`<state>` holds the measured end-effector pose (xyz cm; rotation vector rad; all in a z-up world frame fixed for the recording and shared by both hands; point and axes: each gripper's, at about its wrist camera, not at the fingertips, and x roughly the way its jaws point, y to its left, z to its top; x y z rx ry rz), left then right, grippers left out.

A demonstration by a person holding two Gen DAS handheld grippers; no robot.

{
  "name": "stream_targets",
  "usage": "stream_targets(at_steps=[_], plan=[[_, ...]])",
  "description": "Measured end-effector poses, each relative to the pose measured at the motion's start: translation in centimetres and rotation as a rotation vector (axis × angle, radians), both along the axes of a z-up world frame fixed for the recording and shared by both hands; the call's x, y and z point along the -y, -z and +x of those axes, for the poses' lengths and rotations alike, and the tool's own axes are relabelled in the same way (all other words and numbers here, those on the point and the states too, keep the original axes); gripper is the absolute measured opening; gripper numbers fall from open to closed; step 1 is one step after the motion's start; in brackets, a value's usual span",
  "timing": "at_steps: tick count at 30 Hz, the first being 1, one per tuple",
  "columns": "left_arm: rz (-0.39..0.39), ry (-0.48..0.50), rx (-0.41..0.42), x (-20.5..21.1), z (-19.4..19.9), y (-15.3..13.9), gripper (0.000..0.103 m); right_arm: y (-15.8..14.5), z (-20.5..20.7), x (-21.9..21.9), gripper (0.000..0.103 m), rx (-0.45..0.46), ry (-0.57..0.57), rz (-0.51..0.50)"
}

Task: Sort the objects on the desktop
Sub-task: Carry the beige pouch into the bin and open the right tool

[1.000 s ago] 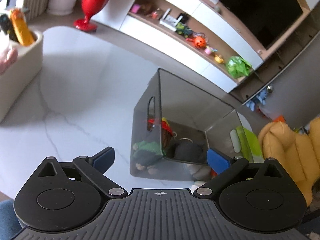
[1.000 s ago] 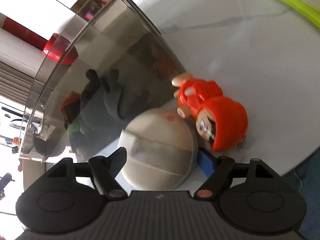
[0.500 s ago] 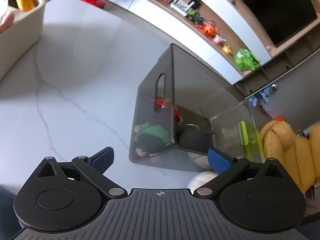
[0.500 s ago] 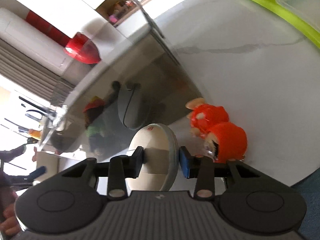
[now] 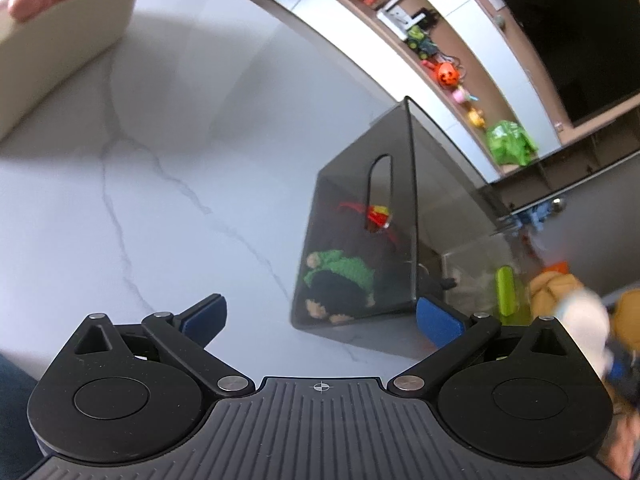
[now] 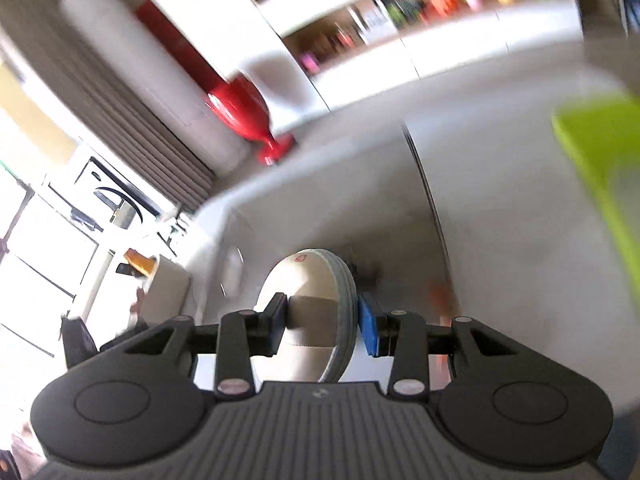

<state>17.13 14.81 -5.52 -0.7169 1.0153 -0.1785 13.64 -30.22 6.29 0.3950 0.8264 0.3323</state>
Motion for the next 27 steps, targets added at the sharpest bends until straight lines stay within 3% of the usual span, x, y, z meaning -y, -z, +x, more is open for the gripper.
stream_targets(at_steps=[2,4,10,14,18,20,23,27], plan=[[0.004,0.015,-0.005,0.1,-0.1,0.1,0.103,-1.3,2.6,-1.8,0.04,0.053,0.005,-0.124],[0.015,0.026,-0.002,0.0,-0.4,-0.1,0.103,-0.7,6.0,-4.0,0.04,0.043,0.004,-0.27],[0.035,-0.016,0.034,-1.8,-1.4,-0.9,0.103,7.1,13.5,-9.9,0.04,-0.147,-0.059,-0.655],[0.017,-0.029,0.012,-2.5,-1.0,-0.3,0.103,10.7,15.4,-11.2,0.041,-0.248,-0.078,-0.647],[0.009,-0.002,-0.006,-1.7,-0.4,0.2,0.103,11.6,15.5,-11.5,0.043,-0.297,-0.131,-0.662],[0.011,0.021,-0.008,-1.1,-0.1,0.3,0.103,10.8,14.5,-11.5,0.051,-0.266,-0.128,-0.673],[0.042,0.075,0.006,0.4,-0.1,-0.2,0.103,8.4,12.1,-11.5,0.058,-0.138,-0.139,-0.682],[0.124,0.141,0.05,2.6,-0.5,-1.6,0.103,4.6,8.9,-9.0,0.062,-0.003,-0.099,-0.615]])
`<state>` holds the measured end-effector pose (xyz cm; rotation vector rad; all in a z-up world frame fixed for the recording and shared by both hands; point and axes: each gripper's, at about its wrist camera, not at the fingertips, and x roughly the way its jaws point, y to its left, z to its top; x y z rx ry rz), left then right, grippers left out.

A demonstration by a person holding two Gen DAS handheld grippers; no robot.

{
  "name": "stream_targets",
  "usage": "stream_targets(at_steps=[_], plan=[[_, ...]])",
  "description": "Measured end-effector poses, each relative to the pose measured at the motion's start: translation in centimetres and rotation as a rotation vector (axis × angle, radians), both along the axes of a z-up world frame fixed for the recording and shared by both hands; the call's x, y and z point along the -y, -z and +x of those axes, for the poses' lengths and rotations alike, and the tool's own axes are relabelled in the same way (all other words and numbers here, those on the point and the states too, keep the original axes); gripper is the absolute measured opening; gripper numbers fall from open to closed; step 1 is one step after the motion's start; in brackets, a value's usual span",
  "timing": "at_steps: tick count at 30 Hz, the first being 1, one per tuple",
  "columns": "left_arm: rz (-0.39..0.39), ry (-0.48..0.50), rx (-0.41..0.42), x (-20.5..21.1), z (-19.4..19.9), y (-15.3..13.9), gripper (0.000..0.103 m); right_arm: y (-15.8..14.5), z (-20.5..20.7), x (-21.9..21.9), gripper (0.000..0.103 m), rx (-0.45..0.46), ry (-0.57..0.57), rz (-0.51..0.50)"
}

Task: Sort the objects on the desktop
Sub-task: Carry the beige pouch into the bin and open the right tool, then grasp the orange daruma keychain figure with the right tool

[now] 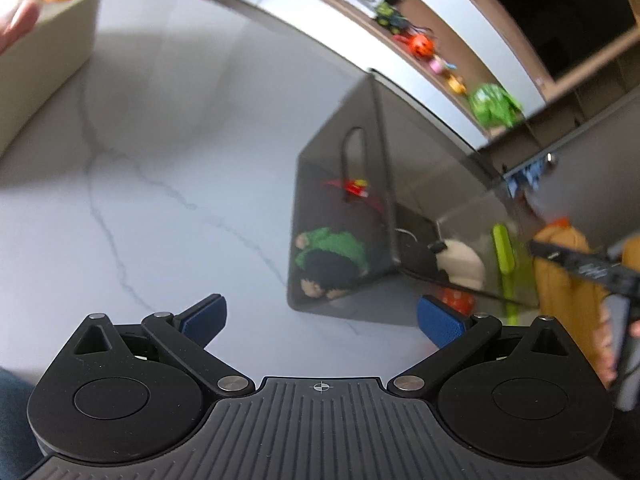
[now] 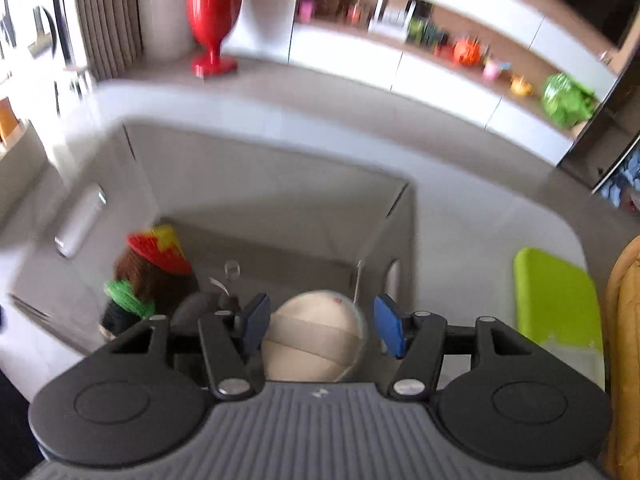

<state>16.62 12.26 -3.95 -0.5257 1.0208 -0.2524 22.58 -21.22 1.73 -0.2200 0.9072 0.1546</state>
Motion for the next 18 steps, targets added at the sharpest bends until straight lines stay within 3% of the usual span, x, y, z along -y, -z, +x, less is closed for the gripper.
stream_targets(at_steps=[4,8,14,18], plan=[[0.077,0.036,0.019,2.0,0.0,-0.7,0.103,-3.0,-4.1,4.3,0.073,0.041,-0.008,0.157],[0.077,0.043,0.002,3.1,0.4,-0.8,0.103,-2.6,-7.8,7.9,0.082,-0.056,-0.057,0.253],[0.107,0.086,0.005,5.1,0.5,-1.2,0.103,5.2,-7.7,8.6,0.08,-0.242,-0.015,0.146],[0.147,0.103,0.008,5.5,-0.2,-1.6,0.103,9.8,-5.3,7.3,0.07,-0.354,-0.029,0.122]])
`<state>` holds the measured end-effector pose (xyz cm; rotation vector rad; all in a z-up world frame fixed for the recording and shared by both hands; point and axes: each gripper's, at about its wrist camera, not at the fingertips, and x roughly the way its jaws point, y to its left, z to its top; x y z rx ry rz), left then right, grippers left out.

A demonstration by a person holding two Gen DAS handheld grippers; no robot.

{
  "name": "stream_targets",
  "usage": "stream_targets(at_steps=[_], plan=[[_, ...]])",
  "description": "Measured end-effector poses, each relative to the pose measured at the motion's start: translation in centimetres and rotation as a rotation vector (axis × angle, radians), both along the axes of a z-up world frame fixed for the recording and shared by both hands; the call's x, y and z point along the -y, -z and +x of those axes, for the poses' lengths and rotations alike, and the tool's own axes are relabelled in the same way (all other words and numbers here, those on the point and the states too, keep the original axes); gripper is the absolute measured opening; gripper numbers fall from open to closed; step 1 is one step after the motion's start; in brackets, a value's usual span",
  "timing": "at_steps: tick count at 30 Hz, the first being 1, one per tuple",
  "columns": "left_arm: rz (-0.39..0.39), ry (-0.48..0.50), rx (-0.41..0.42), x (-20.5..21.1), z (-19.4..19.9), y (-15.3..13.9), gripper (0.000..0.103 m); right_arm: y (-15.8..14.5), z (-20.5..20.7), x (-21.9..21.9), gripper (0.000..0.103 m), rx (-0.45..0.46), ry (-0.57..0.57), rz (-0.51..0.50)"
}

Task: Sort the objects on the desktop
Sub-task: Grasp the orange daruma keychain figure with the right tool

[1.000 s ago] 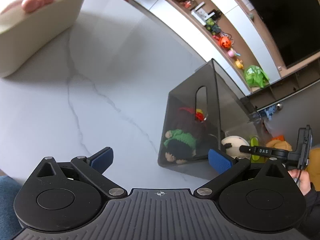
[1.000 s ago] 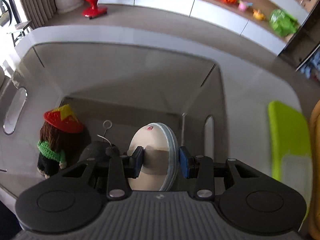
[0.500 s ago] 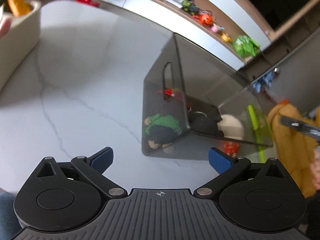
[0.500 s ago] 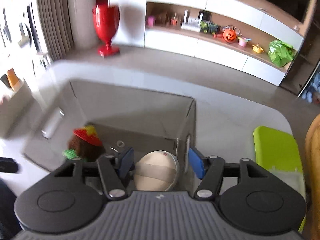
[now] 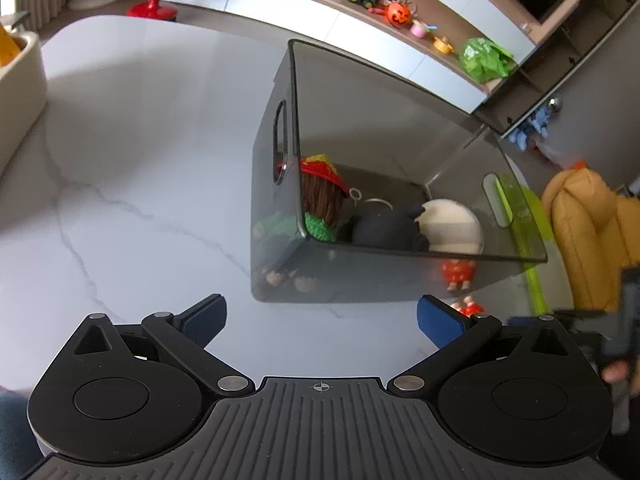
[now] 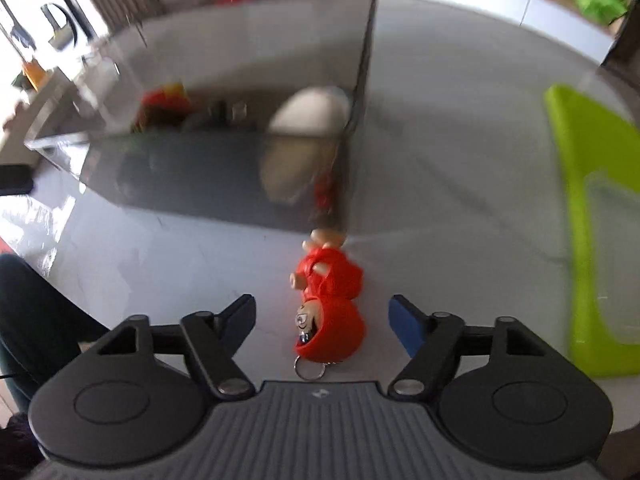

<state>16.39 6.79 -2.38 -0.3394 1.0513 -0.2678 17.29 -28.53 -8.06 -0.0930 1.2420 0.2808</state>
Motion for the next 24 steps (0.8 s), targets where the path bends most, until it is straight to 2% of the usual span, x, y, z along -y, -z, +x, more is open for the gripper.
stream_targets(at_steps=[5,6,8,12,15,19,21,24], plan=[[0.006,-0.05,-0.014,-1.6,-0.4,0.3,0.103,3.3,1.9,-1.8,0.066,-0.035,-0.042,-0.101],[0.002,-0.064,-0.02,-2.0,-0.4,0.5,0.103,3.7,2.1,-1.9,0.058,-0.046,-0.046,-0.11],[-0.008,-0.082,-0.03,-2.5,-0.2,0.8,0.103,4.0,2.1,-1.7,0.05,-0.044,-0.044,-0.109],[-0.026,-0.085,-0.039,-3.0,0.2,1.4,0.103,3.0,0.9,-1.0,0.05,0.005,-0.03,-0.099],[-0.04,-0.076,-0.03,-3.5,0.4,1.6,0.103,0.6,-0.6,0.4,0.049,0.01,-0.017,-0.063],[-0.077,-0.1,-0.027,-4.7,0.8,2.6,0.103,-4.6,-3.3,1.9,0.049,-0.013,0.001,0.034],[-0.106,-0.105,-0.027,-5.3,1.4,3.4,0.103,-7.8,-4.0,1.4,0.05,0.035,0.002,0.073],[-0.135,-0.066,-0.007,-5.7,2.5,4.2,0.103,-12.9,-2.8,-0.9,0.05,0.126,-0.01,0.147]])
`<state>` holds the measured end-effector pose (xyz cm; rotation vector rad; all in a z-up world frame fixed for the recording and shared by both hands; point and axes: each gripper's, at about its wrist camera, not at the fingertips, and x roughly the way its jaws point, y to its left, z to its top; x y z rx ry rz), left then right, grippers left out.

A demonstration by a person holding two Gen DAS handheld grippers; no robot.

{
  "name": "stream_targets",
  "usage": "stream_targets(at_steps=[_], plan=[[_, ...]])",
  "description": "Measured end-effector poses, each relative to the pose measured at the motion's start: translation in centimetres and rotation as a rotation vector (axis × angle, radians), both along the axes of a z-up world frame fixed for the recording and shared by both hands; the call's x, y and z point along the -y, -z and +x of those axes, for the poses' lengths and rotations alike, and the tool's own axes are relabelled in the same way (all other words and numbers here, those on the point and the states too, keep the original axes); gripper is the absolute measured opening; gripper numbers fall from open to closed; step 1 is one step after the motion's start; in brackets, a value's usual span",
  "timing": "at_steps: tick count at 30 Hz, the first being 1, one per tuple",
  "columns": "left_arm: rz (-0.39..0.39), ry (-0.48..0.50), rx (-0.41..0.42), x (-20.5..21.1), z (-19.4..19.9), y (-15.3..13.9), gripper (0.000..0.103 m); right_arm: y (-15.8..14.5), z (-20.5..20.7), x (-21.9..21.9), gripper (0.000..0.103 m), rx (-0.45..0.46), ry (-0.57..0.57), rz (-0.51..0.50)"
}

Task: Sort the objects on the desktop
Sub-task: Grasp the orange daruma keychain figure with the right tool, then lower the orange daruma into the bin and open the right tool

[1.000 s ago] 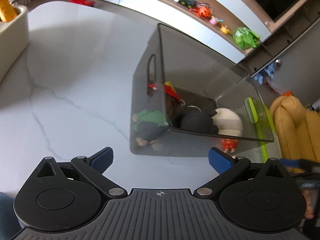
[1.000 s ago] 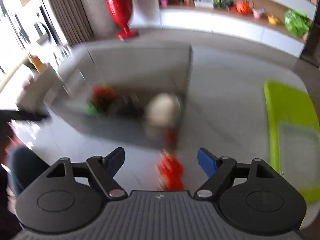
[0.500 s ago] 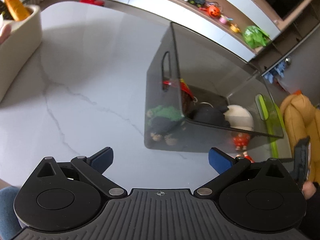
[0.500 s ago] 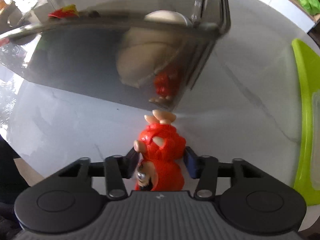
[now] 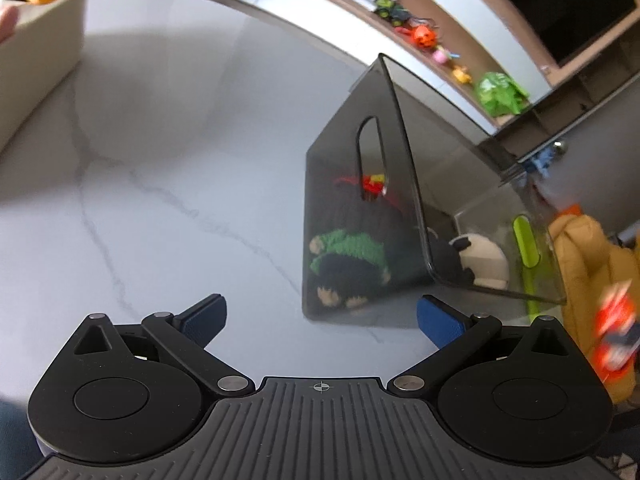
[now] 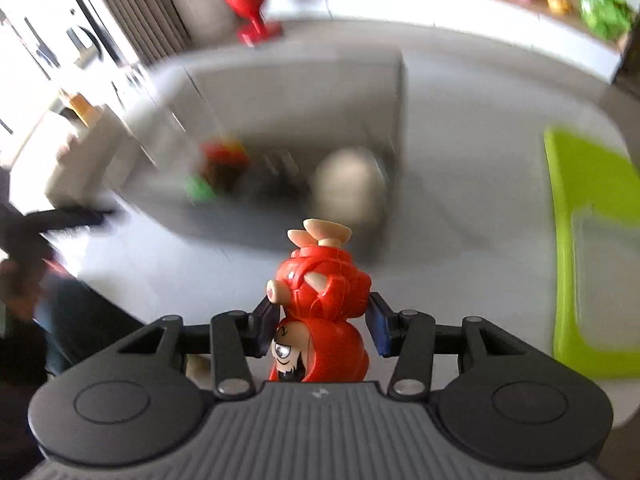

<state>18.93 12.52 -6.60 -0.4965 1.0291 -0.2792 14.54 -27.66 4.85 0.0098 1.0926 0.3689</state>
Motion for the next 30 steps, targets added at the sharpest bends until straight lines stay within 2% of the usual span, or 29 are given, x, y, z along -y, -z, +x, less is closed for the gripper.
stream_targets(at_steps=[3,5,7,10,12,14,16,19,23,25,27,30], plan=[[-0.039,0.101,0.046,0.1,0.9,0.9,0.103,-2.9,3.6,-3.2,0.05,0.04,-0.01,0.045],[-0.071,0.174,0.065,0.1,0.9,1.8,0.103,-2.7,7.2,-5.9,0.05,0.02,0.0,0.012],[-0.096,0.262,0.054,0.3,0.8,2.7,0.103,-0.9,11.0,-7.8,0.05,-0.051,0.067,-0.015],[-0.083,0.294,0.049,0.3,0.5,3.2,0.103,3.5,15.9,-8.6,0.05,-0.21,0.273,0.025],[-0.103,0.275,0.059,-0.2,0.3,3.1,0.103,7.3,18.1,-7.3,0.05,-0.32,0.463,0.137],[-0.142,0.253,0.065,-0.9,0.3,3.0,0.103,10.2,18.6,-5.9,0.05,-0.399,0.644,0.262],[-0.167,0.233,0.064,-1.5,0.3,3.1,0.103,12.3,19.0,-4.9,0.05,-0.438,0.79,0.337],[-0.188,0.212,0.056,-2.0,0.4,3.3,0.103,14.1,19.5,-4.1,0.05,-0.433,0.919,0.359],[-0.203,0.204,0.044,-2.2,0.7,3.6,0.103,15.2,19.7,-3.4,0.053,-0.459,0.949,0.393],[-0.195,0.197,0.031,-2.4,0.9,3.7,0.103,15.4,19.4,-3.1,0.059,-0.464,0.968,0.428],[-0.177,0.189,0.022,-2.4,0.9,3.8,0.103,15.3,19.0,-2.5,0.071,-0.457,0.983,0.475],[-0.167,0.189,0.018,-2.2,1.1,4.2,0.103,14.9,18.3,-1.7,0.071,-0.47,0.941,0.527]])
